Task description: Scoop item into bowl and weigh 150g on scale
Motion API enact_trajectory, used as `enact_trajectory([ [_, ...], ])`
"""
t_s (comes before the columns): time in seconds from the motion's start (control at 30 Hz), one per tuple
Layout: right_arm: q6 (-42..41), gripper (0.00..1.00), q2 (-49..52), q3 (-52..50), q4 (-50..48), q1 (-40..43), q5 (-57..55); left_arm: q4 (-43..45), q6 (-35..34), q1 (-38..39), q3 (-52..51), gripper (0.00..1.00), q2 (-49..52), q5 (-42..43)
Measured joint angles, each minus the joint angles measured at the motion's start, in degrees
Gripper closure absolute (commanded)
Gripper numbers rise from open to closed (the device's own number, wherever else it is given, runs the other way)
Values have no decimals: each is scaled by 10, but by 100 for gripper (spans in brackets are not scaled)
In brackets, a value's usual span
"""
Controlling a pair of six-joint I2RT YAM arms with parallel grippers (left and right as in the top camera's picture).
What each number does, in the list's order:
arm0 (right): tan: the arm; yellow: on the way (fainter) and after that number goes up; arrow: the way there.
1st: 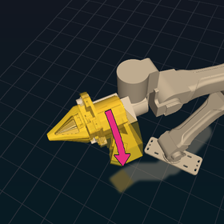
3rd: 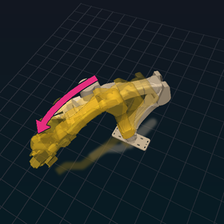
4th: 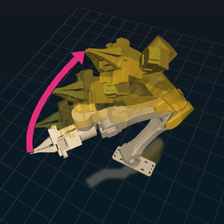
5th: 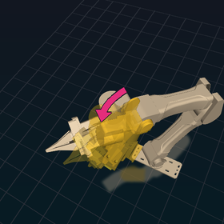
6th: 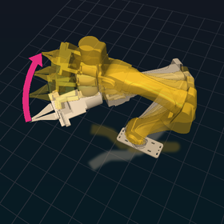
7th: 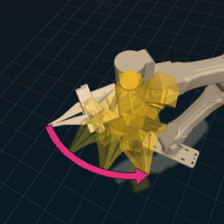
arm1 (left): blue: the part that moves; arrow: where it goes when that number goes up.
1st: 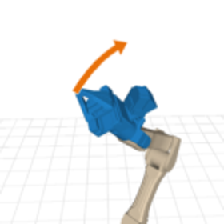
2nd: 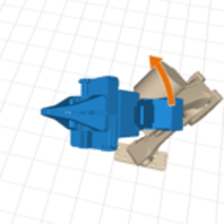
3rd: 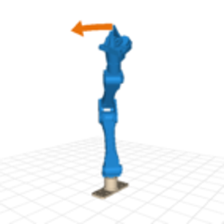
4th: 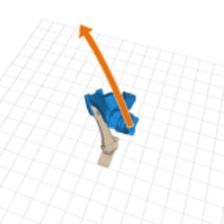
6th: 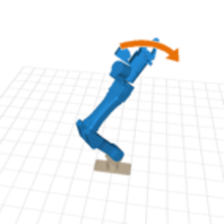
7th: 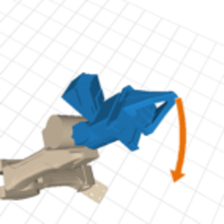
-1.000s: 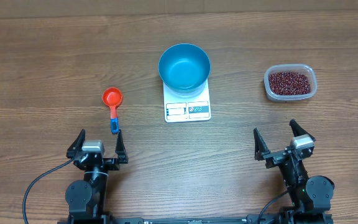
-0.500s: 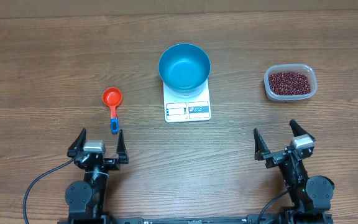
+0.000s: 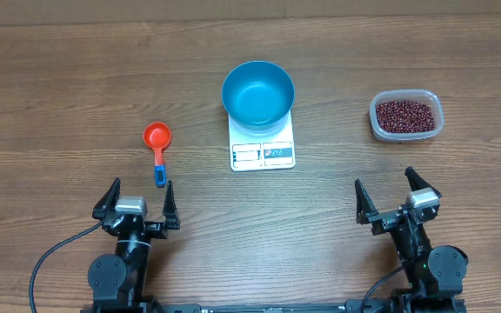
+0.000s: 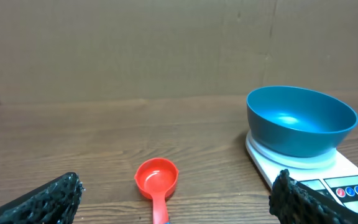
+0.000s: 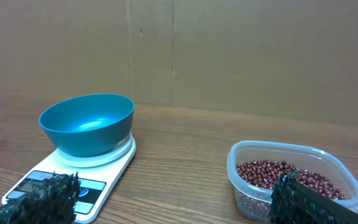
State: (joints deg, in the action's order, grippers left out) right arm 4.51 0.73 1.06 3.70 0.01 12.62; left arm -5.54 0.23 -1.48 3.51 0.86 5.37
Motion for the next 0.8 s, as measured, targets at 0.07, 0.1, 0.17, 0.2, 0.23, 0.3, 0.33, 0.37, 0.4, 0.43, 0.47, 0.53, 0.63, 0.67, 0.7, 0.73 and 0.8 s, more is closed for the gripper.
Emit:
enact_trajectory([
  [0.07,0,0,0,0,0,0,0,-5,0,0,5,1,0,0],
  [0.1,0,0,0,0,0,0,0,-5,0,0,9,0,0,0],
  [0.17,0,0,0,0,0,0,0,-6,0,0,16,0,0,0],
  [0.2,0,0,0,0,0,0,0,-6,0,0,19,0,0,0],
  [0.23,0,0,0,0,0,0,0,-6,0,0,22,0,0,0],
  [0.3,0,0,0,0,0,0,0,-6,0,0,27,0,0,0],
  [0.33,0,0,0,0,0,0,0,-6,0,0,28,0,0,0],
  [0.37,0,0,0,0,0,0,0,-7,0,0,29,0,0,0],
  [0.4,0,0,0,0,0,0,0,-9,0,0,29,0,0,0],
  [0.43,0,0,0,0,0,0,0,-14,0,0,29,0,0,0],
  [0.47,0,0,0,0,0,0,0,-18,0,0,29,1,0,0],
  [0.53,0,0,0,0,0,0,0,-21,0,0,29,0,0,0],
  [0.63,0,0,0,0,0,0,0,-21,0,0,29,0,0,2],
  [0.67,0,0,0,0,0,0,0,-21,0,0,29,0,0,3],
  [0.7,0,0,0,0,0,0,0,-21,0,0,30,0,0,4],
  [0.73,0,0,0,0,0,0,0,-21,0,0,31,0,0,5],
  [0.8,0,0,0,0,0,0,0,-21,0,0,33,0,0,7],
])
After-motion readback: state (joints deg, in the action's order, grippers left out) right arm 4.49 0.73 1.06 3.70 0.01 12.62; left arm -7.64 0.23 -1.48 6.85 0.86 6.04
